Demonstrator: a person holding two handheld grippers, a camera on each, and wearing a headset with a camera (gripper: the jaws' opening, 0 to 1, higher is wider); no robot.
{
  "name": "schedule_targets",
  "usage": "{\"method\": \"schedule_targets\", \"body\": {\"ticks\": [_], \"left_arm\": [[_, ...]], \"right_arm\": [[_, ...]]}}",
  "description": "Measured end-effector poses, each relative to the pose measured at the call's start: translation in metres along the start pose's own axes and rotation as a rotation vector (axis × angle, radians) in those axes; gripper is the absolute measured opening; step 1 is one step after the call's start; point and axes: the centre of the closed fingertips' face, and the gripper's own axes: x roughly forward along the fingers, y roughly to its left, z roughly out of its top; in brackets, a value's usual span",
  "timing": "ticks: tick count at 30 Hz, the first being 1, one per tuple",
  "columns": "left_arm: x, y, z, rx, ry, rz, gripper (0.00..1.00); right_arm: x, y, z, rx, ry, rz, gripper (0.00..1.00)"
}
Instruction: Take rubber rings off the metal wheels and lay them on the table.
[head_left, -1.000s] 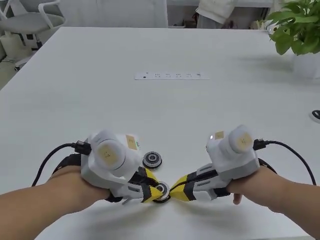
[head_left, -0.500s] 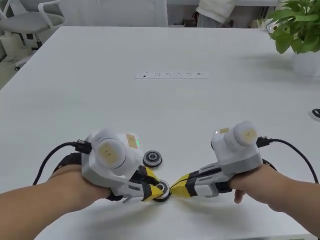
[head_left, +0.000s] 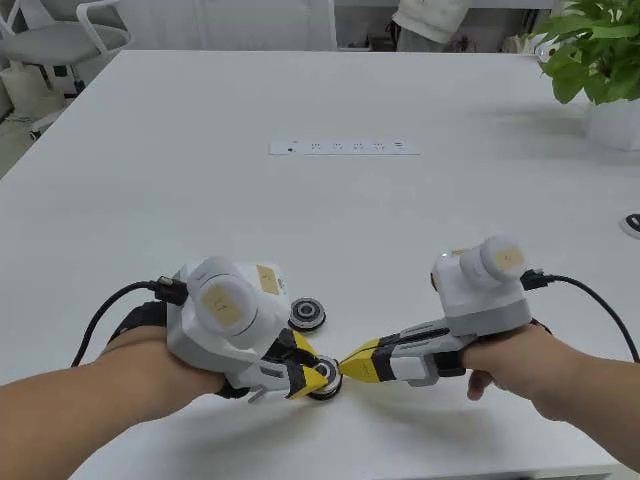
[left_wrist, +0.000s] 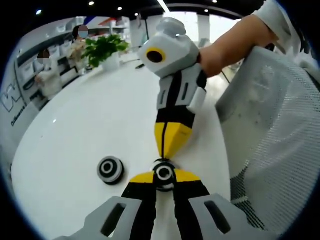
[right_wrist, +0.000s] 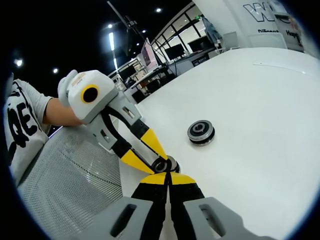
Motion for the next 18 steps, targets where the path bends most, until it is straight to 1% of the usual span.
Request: {"method": "schedule_targets", "body": {"ticks": [8,18], "left_arm": [[-0.0001,0.0,0.0001,0.005,0.006,0.002,0.11],[0.0001,0.0001,0.0001,0.007,0.006,0.001,0.11]], "right_arm": [[0.0006,0.0025,0.0007,0.004,0.002,0.01,0.0],[0.0013,0.0053,0.0007,-0.009,0.01,0.015,0.0]]}}
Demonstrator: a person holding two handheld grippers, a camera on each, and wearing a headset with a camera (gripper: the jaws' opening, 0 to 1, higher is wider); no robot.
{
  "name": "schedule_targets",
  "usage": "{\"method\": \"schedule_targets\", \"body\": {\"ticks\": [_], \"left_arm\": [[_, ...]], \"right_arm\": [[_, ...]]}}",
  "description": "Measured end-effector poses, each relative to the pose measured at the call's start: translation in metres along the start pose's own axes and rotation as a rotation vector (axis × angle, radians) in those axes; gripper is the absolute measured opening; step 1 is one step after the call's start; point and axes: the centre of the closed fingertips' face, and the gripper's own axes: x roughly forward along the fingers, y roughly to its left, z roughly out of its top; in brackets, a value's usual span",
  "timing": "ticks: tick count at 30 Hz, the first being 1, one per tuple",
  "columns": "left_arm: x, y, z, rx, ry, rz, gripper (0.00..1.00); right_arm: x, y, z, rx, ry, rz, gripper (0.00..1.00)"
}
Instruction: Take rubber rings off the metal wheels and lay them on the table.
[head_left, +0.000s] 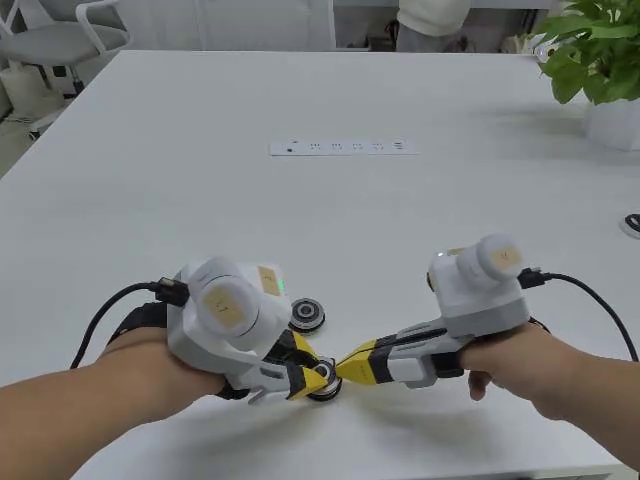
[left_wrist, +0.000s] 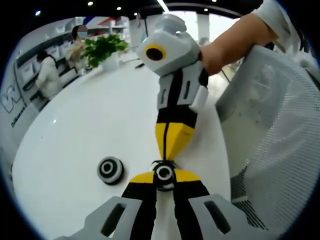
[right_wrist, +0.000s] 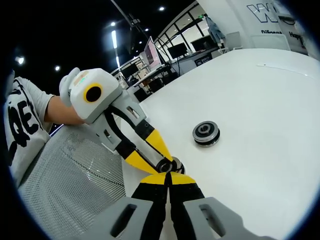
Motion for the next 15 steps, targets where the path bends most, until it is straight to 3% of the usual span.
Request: {"method": "schedule_targets", "body": {"ticks": [15], "left_arm": [[-0.0002,-0.0001,-0.0002,0.001,0.001,0.001,0.11]], "right_arm": [[0.0024,0.0055,0.0017,-0.018,0.0,0.017,0.0]]}}
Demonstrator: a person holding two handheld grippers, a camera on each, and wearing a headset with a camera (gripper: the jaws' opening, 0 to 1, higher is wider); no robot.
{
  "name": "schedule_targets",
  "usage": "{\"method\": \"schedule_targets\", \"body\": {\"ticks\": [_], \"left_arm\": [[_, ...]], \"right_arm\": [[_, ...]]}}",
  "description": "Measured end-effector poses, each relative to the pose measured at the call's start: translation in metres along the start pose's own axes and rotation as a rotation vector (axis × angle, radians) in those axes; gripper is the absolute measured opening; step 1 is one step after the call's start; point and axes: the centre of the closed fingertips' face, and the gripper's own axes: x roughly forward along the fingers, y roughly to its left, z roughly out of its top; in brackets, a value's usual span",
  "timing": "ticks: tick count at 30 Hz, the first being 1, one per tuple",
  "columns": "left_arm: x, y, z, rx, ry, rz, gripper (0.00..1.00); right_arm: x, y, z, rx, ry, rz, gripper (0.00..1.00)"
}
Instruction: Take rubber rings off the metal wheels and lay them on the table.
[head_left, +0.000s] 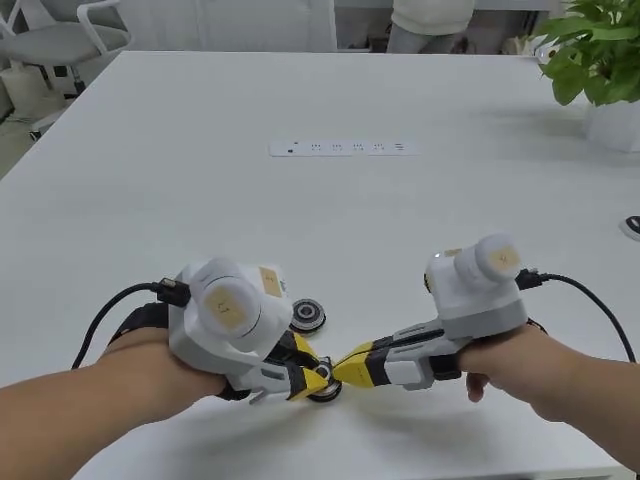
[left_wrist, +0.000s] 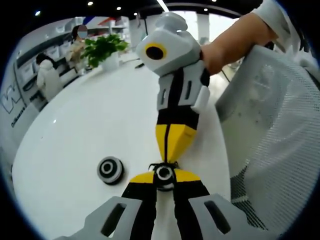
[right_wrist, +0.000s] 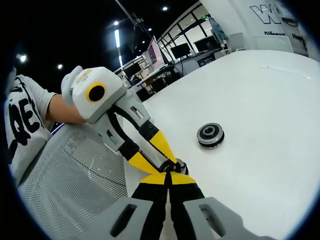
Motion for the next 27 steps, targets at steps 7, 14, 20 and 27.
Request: {"method": "schedule_targets", "body": {"ticks": [7,14,20,27], "left_arm": [[0.0,0.0,0.0,0.003,-0.002,-0.001,0.11],[0.0,0.0,0.0,0.004,-0.003,-0.001,0.11],[0.001,0.0,0.0,0.002,-0.006,0.001,0.11],[0.001,0.0,0.001,-0.002,-0.018,-0.002,0.12]], "right_arm": [[0.0,0.001,0.001,0.001,-0.005,0.005,0.0],[0.001,0.003,0.003,0.003,-0.013,0.014,0.0],[0.003,0.013,0.005,-0.02,-0.008,0.047,0.0],[-0.001,0.003,0.002,-0.021,-0.014,0.012,0.0]]}}
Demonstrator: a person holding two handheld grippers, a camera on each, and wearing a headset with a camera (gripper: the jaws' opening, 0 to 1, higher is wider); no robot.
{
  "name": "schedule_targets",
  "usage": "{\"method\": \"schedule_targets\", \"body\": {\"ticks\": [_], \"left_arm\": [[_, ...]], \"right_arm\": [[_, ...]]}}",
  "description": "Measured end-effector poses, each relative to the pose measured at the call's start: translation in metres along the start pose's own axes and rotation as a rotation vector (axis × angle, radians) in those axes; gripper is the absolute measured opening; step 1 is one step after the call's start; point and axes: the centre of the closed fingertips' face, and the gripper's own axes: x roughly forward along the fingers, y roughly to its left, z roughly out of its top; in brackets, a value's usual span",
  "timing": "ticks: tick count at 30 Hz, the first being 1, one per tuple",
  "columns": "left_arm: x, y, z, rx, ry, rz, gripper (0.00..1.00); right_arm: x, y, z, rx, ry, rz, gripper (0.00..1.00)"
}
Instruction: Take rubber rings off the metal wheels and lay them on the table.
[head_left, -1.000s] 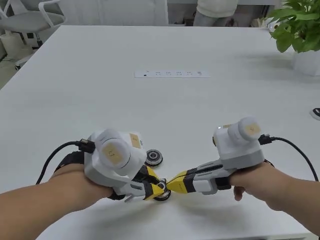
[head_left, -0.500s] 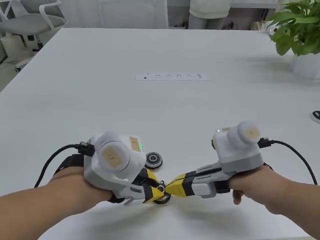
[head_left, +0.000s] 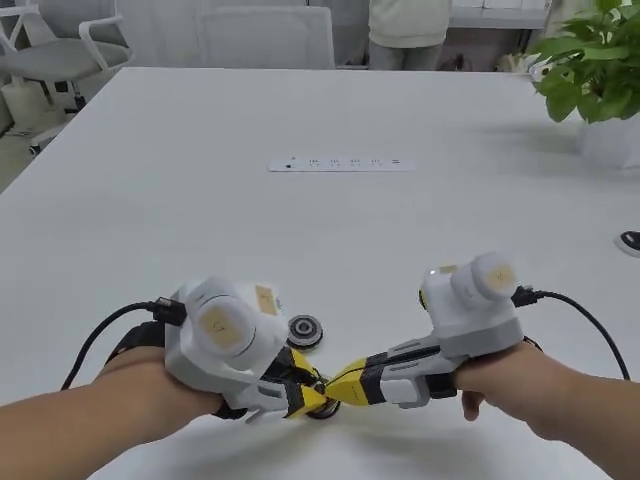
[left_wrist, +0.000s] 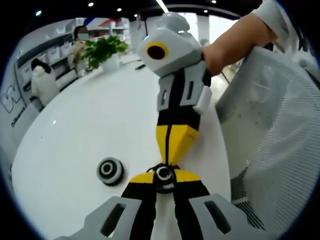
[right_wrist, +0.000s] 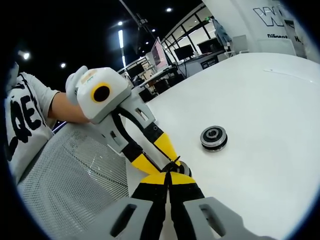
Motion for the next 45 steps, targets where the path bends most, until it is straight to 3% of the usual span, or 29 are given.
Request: {"method": "schedule_targets", "body": {"ticks": [9,19,23,33,45], "left_arm": [[0.0,0.0,0.001,0.016,-0.016,-0.015,0.13],[-0.004,-0.001,0.004,-0.035,-0.038,-0.038,0.2],[-0.008,-0.002,0.01,-0.067,-0.066,-0.048,0.3],[-0.022,-0.001,0.01,-0.095,-0.09,-0.04,0.33],[-0.045,0.002,0.006,-0.109,-0.117,-0.017,0.46]], "right_arm": [[-0.001,-0.005,0.001,0.003,-0.008,-0.02,0.0],[-0.001,-0.004,0.003,0.01,-0.014,-0.02,0.0],[-0.002,-0.007,0.005,0.011,-0.022,-0.029,0.0],[-0.004,-0.008,0.008,0.016,-0.035,-0.033,0.0],[-0.003,-0.007,0.01,0.018,-0.036,-0.023,0.0]]}}
